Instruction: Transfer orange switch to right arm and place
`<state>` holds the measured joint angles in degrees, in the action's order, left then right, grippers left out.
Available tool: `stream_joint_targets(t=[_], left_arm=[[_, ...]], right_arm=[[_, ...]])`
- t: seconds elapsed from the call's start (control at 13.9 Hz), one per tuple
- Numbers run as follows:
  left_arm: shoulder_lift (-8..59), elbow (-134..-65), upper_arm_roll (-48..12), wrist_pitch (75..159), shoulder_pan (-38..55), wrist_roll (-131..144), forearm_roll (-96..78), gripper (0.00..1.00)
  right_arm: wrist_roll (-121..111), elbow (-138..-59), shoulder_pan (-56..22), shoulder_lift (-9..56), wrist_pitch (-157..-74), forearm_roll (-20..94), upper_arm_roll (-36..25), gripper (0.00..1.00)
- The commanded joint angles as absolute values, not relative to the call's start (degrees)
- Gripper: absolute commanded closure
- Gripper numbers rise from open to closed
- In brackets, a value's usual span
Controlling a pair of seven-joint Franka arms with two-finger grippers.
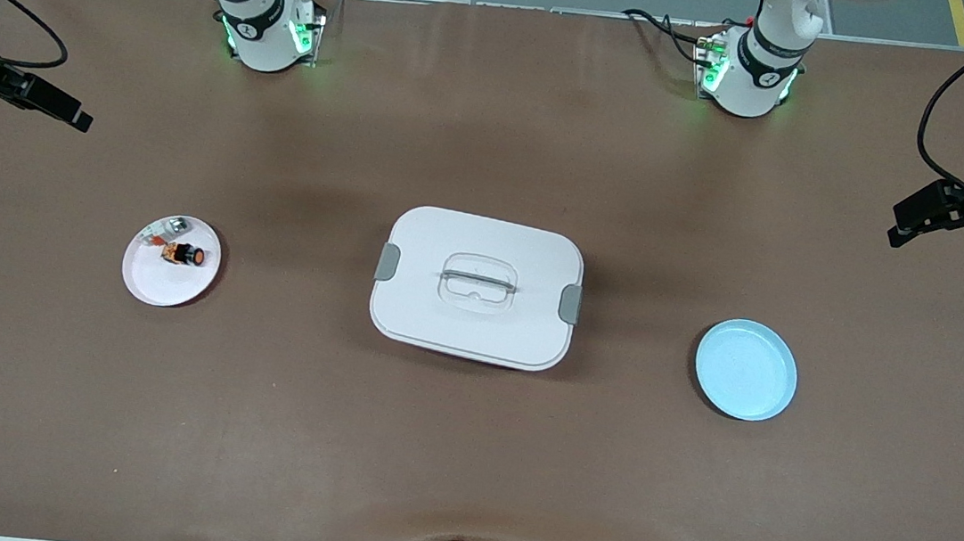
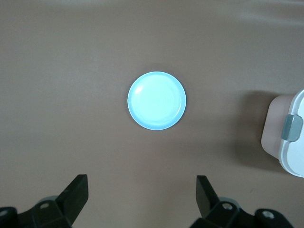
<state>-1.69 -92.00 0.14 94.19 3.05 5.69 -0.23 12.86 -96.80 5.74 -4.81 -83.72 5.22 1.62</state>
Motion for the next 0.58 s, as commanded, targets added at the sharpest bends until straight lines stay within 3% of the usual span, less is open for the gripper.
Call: stream_joint_targets(t=[0.0, 0.5], left_arm=[[-1.23, -90.88, 0.17, 93.08, 2.90, 5.01, -1.05, 0.00], [-1.23, -90.88, 0.18, 93.08, 2.90, 5.10, -1.05, 0.00]], right_arm=[[13.71, -98.53, 5.62, -6.68, -84.64, 5.45, 1.49, 0.00], [11.00, -98.44, 4.39, -6.86, -87.63, 4.83, 1.58, 0.00]])
